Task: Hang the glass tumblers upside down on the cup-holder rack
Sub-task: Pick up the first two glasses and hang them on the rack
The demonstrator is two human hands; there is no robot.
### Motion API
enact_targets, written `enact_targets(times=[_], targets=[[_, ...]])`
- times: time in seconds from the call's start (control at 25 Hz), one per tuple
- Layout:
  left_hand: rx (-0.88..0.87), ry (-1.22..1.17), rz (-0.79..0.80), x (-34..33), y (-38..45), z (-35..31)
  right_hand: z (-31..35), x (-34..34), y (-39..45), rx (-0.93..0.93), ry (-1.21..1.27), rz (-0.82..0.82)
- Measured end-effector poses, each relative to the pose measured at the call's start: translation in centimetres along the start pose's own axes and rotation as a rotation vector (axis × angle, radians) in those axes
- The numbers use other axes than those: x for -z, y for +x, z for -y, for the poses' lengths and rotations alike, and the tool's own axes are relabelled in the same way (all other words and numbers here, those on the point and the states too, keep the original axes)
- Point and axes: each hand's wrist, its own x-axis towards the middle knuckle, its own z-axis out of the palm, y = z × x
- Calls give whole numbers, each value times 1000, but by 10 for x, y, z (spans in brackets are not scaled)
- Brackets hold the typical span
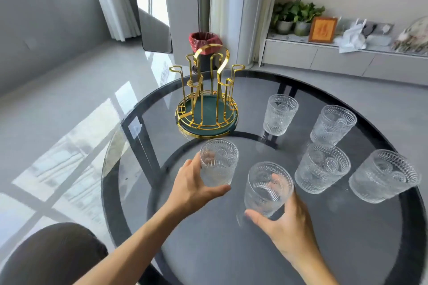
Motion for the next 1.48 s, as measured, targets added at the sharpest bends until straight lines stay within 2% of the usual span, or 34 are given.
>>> enact_targets(times=[0.2, 0.32, 0.48, 0.56, 0.72, 0.88, 1.16, 1.48], targets=[[64, -51, -2, 4, -5, -6, 12, -13, 10, -83, -24, -47], [42, -126, -66, 8, -10, -13, 21, -20, 17, -121, 31, -64], [117, -363, -253, 22, -18, -13, 20, -26, 9, -45, -6, -115], [110, -389, -349, 41, -13, -20, 22, -27, 10, -14, -31, -113], [-10, -286, -432, 98, 31, -52, 25, -27, 14, 14, -99, -120], [1, -116, -487, 141, 71, -73, 26, -26, 15, 8, -111, -113], [-97, 82, -504, 141, 100, -89, 24, -28, 17, 22, -130, -127], [-164, 285, -320, 125, 119, -79, 17, -30, 19, 78, -156, -148]])
